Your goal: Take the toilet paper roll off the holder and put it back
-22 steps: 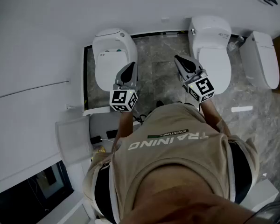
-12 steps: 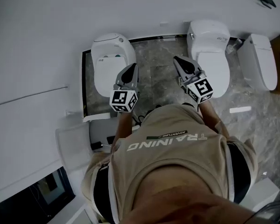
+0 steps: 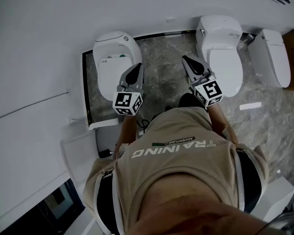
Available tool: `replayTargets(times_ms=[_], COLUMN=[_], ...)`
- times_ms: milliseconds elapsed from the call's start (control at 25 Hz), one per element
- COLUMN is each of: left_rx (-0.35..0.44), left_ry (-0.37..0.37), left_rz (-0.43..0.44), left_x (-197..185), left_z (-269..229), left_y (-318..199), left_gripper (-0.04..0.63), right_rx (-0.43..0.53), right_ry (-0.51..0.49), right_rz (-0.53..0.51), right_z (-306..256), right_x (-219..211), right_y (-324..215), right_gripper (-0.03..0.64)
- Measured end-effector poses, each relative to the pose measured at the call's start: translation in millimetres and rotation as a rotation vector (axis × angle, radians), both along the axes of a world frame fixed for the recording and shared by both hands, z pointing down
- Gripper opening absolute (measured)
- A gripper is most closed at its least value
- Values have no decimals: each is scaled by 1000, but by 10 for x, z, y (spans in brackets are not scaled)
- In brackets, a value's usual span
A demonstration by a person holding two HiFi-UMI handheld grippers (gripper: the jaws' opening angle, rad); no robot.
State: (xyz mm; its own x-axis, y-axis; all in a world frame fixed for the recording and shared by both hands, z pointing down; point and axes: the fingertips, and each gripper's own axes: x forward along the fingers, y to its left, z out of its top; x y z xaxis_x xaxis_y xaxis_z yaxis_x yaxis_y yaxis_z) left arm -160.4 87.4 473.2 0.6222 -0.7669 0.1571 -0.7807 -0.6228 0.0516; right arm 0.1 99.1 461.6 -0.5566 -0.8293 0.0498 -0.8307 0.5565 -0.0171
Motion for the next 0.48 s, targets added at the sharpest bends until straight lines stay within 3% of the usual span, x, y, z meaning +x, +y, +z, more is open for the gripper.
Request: replayTargets(times_ms=[200, 480], left_rx=[14, -8], left_ry=[20, 28], left_rz=[5, 27], left_x=[-41, 205], left_z=[-2, 102], left_y=[-239, -808], left_gripper=[0, 0], right_rx=[-31, -34], right_ry=[1, -5], right_rz=[7, -21], right_z=[99, 190], right_x=[-38, -13], right_y=[-213, -896], right_gripper=[15, 15])
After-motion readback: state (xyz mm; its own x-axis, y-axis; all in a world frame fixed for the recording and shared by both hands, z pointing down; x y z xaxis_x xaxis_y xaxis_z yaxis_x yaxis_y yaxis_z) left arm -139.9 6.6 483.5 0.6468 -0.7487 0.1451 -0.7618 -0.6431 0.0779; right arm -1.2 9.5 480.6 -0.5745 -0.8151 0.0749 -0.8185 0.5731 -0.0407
